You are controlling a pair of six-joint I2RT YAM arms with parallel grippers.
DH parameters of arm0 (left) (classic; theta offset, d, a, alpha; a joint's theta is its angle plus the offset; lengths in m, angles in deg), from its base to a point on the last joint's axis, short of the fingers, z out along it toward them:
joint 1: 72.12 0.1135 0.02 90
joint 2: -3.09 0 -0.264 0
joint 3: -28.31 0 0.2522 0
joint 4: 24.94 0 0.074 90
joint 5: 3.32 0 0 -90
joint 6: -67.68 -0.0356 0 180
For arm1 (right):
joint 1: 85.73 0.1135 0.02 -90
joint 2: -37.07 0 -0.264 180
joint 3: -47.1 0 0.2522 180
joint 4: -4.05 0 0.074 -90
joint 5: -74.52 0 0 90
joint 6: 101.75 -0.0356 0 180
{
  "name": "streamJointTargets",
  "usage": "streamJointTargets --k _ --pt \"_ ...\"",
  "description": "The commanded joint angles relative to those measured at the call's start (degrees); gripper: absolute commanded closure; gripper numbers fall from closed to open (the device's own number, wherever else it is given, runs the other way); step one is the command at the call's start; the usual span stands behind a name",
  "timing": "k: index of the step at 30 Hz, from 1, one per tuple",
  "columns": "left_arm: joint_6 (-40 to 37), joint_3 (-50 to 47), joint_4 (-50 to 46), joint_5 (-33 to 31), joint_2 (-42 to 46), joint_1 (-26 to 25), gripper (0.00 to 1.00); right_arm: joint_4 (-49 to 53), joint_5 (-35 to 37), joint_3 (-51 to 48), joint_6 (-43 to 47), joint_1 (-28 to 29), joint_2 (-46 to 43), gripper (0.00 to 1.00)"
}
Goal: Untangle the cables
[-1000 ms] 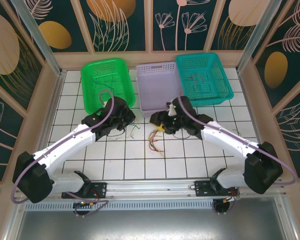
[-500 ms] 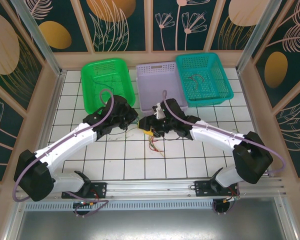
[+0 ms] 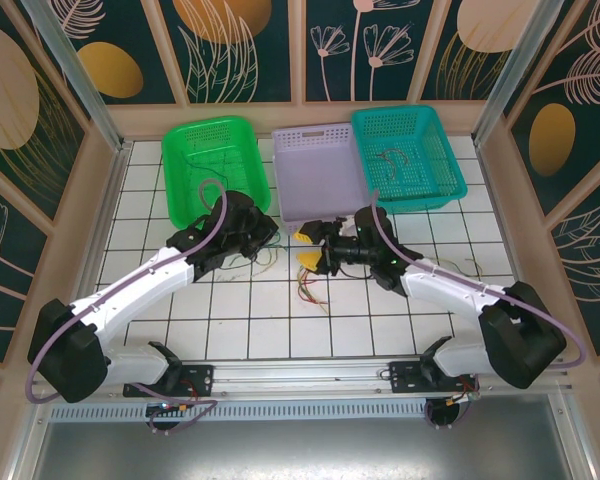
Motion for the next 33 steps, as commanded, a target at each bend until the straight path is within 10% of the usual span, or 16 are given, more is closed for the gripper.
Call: streamJointTargets --k 1,13,18,25,33 --pt "1.02 -0.81 2.28 0.71 -0.32 0.28 1.00 -13.66 0.83 -0.95 -12.14 1.06 2.30 0.45" --pt "1.19 -0.79 3.40 0.86 -0.49 0.25 1.00 -9.27 -0.44 0.57 -13.83 3.71 4.52 0.56" --pt "0.70 -0.74 4.02 1.14 -0.54 0.28 1.00 -8.61 -0.25 2.05 -13.14 3.65 5.62 0.88" --pt "-6.20 3.18 -6.41 -6.60 1.25 0.79 1.00 30.58 3.02 12.16 17.20 -0.95 -1.17 1.00" --pt "-7.49 3.29 -8.70 -5.92 4.31 2.33 0.39 46.26 0.83 21.41 48.95 -5.33 -2.46 1.00"
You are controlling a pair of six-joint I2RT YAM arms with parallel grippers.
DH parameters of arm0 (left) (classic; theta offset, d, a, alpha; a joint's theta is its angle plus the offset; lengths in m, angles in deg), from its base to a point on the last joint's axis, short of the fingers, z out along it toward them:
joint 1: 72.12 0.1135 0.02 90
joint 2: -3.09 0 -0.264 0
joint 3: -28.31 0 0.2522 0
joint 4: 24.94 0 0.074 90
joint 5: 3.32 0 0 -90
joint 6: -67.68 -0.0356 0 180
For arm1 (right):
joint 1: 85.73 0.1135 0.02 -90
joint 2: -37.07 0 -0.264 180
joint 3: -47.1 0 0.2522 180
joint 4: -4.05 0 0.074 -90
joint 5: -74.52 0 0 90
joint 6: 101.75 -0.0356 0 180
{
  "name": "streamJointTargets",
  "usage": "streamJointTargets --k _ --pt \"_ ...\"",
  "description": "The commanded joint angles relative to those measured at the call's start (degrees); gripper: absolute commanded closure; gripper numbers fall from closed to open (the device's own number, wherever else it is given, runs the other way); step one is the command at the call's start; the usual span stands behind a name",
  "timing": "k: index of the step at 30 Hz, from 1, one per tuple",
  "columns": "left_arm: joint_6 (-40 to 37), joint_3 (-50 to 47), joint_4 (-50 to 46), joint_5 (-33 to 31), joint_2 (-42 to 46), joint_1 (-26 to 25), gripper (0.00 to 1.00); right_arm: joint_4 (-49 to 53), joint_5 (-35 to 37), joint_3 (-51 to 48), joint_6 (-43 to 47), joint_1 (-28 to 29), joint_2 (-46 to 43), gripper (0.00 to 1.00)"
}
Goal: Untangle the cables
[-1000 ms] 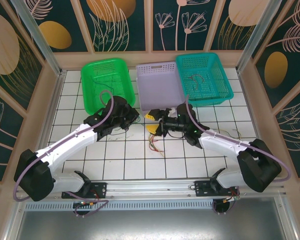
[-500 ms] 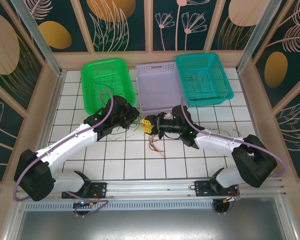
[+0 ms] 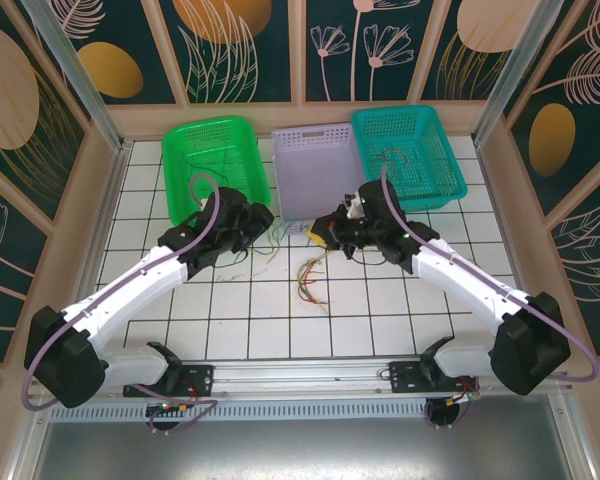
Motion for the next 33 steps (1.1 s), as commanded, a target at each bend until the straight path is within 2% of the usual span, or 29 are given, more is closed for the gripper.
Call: streamJointTargets --k 1,4,6,9,14,17,21,27,33 --pt "-0.56 1.50 -2.94 -1.11 2.89 0.34 0.34 12.39 -1.10 6.19 21.77 -0.53 0.33 1.00" --pt "0.77 2.65 -4.05 -1.66 4.77 0.56 0.27 18.28 -0.08 11.55 30.94 -1.23 1.67 1.00" --pt "1.75 3.14 -4.10 -1.04 5.71 0.71 0.26 20.41 1.39 13.46 34.62 -1.76 2.07 1.00" --pt "4.12 2.22 -1.70 2.23 6.51 0.92 0.30 20.74 1.60 14.28 36.29 -2.83 2.79 1.00" --pt "7.65 -2.80 6.21 7.11 7.31 1.24 0.37 14.54 -2.97 13.53 39.85 -2.88 1.78 1.00" --pt "6.51 -3.36 11.40 11.11 5.86 1.42 0.43 14.84 -2.35 13.00 47.58 -2.88 0.09 1.00" --pt "2.73 0.51 9.73 15.93 1.40 1.54 0.44 16.11 -0.63 13.00 53.70 -2.83 0.01 1.00" --pt "7.75 0.44 14.80 17.79 -0.92 1.50 0.38 14.36 0.16 13.08 53.30 -2.52 2.31 1.00" --pt "10.19 1.40 14.68 12.16 -0.96 1.52 0.38 12.88 0.87 11.71 52.24 -1.25 2.42 1.00"
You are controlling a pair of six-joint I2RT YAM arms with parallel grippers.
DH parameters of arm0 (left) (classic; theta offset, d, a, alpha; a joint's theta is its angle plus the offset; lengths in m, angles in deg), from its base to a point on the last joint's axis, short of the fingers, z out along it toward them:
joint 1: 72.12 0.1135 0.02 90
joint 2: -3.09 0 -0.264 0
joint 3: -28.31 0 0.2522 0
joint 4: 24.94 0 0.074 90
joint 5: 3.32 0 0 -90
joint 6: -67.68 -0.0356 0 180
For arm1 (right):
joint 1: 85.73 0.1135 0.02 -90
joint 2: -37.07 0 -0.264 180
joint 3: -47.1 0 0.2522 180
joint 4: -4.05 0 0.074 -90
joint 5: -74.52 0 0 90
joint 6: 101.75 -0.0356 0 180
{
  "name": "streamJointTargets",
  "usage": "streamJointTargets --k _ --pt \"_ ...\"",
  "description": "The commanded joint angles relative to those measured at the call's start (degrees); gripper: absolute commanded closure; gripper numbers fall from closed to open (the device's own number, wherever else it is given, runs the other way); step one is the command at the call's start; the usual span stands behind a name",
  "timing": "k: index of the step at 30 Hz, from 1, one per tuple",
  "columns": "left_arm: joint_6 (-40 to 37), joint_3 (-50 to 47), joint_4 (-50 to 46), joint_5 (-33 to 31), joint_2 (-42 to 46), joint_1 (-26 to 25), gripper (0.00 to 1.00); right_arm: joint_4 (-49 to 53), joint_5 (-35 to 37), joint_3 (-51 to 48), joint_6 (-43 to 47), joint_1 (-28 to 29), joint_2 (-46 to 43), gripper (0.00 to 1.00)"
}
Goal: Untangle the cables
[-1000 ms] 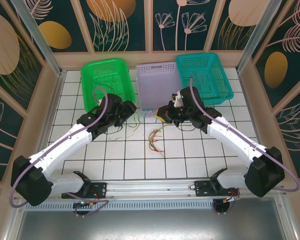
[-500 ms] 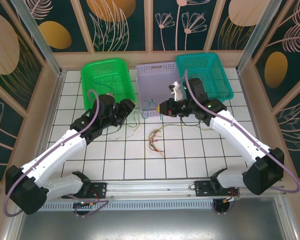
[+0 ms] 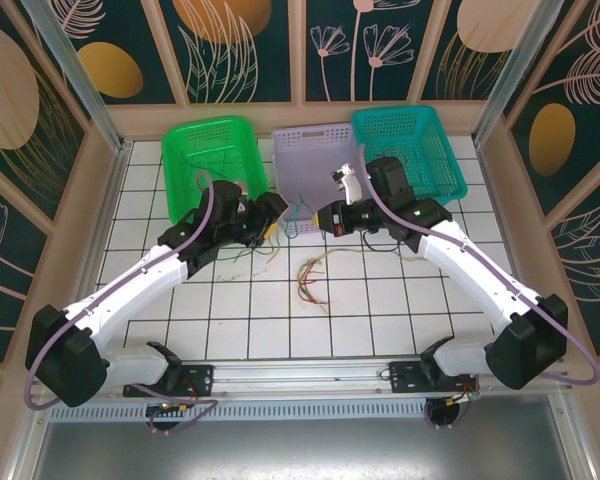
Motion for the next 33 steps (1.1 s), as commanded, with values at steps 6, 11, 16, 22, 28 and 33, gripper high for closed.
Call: streamJointTargets --k 6,11,16,22,28,33 --pt "3.99 2.46 4.88 -2.37 -2.50 0.49 0.37 -2.95 0.65 -0.95 0.49 2.23 0.51 1.00" --pt "5.42 3.37 7.61 -0.72 -5.58 0.45 0.43 -3.79 1.64 -1.20 -0.28 3.24 0.60 1.00" --pt "6.15 3.44 8.83 -0.89 -6.58 0.51 0.73 -4.20 2.32 -1.54 -0.96 3.69 0.63 1.00" --pt "2.99 5.54 2.68 -4.94 -5.39 1.78 1.00 -3.09 3.03 -2.92 -0.40 3.82 -0.48 1.00" --pt "-3.67 10.14 -1.64 -3.15 -6.56 8.74 1.00 1.06 5.69 -3.85 2.89 6.47 -1.39 1.00" --pt "-11.93 21.34 -6.62 -2.99 -12.55 16.71 1.00 5.34 14.38 -4.90 6.07 15.19 -1.20 1.00"
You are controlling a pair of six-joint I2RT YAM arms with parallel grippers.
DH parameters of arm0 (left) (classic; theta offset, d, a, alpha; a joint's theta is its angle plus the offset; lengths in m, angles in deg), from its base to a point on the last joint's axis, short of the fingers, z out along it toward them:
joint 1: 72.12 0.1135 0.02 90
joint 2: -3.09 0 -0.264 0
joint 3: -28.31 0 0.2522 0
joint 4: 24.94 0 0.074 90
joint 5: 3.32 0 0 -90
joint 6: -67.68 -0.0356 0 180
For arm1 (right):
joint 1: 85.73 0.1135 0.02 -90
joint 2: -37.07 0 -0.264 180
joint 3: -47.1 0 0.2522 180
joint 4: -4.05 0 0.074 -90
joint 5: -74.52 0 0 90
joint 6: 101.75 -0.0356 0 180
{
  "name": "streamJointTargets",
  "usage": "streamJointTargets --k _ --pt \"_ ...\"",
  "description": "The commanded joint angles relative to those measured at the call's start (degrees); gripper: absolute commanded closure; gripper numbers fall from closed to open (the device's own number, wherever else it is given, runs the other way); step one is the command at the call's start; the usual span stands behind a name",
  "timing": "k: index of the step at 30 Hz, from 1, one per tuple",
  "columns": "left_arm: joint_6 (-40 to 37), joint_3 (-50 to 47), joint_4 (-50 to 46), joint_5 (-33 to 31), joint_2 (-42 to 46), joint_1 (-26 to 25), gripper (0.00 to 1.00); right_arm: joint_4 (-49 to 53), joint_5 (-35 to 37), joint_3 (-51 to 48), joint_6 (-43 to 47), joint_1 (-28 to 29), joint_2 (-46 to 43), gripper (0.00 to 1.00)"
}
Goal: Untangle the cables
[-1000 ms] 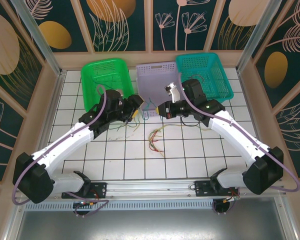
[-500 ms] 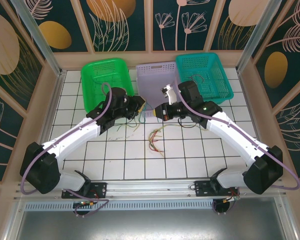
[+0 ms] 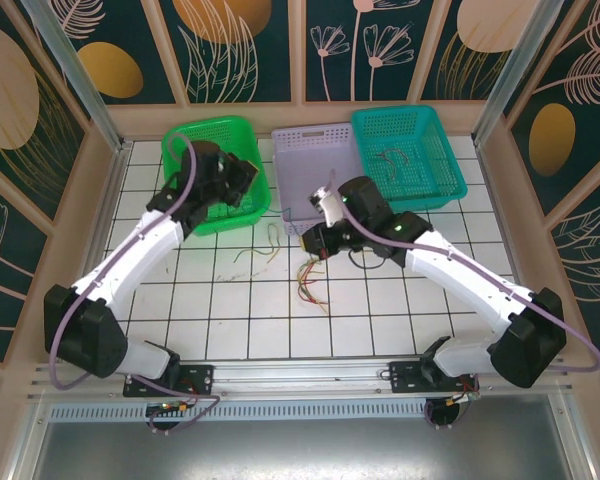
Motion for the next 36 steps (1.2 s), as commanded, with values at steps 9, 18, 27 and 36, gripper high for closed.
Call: streamJointTargets --k 9,18,27,36 --pt "-14.08 26.41 -7.01 -1.68 -17.82 12.24 1.00 7.09 20.36 -4.40 4.76 22.87 -1.08 1.00" --pt "-16.02 37.26 -11.43 -3.85 -24.52 13.75 1.00 6.88 25.10 -4.29 5.41 29.19 2.25 1.00" --pt "-21.41 41.75 -18.80 -10.67 -26.61 15.06 1.00 -1.47 16.93 -0.86 4.25 18.98 2.61 1.00" --pt "-23.67 40.81 -18.61 -10.19 -29.93 17.65 0.51 -6.60 8.57 21.78 0.45 6.90 21.99 1.00"
